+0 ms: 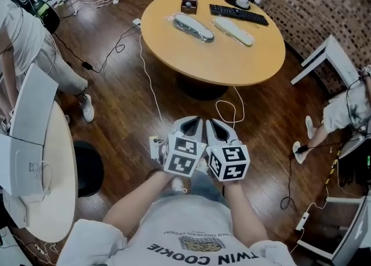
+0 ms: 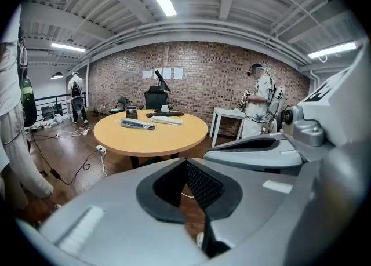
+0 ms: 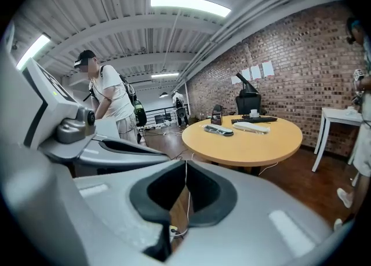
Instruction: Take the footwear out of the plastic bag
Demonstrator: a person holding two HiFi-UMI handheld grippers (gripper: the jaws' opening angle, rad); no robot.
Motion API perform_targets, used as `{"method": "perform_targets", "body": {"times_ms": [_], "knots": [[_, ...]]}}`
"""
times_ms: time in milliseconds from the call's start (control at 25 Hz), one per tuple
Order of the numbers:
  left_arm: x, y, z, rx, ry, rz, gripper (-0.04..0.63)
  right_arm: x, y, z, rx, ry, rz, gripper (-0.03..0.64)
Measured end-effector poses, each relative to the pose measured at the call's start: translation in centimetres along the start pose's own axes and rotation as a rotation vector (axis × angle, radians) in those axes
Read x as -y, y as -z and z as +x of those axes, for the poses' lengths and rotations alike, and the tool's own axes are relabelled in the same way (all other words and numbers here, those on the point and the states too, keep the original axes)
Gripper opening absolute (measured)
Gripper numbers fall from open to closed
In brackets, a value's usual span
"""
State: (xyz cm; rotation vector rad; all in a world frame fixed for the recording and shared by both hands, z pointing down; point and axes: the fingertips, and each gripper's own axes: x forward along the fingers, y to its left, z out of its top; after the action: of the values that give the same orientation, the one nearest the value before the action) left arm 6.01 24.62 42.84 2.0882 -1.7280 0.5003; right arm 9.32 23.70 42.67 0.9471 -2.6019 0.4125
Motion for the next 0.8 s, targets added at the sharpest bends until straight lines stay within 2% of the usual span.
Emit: {"method": "perform_targets", "body": {"times_ms": [280, 800], "knots": [[-2.1, -1.7, 4.6, 0.001, -0.004, 0.006, 0.006, 3.3, -1.5, 4.3, 0.003, -0.004, 0.01, 0.005], [-6.8, -8.9, 17.1, -0.023, -0.078, -0.019, 0.008, 13.0, -7.5, 14.7, 0.001, -0.07, 0.014, 0.005]]}}
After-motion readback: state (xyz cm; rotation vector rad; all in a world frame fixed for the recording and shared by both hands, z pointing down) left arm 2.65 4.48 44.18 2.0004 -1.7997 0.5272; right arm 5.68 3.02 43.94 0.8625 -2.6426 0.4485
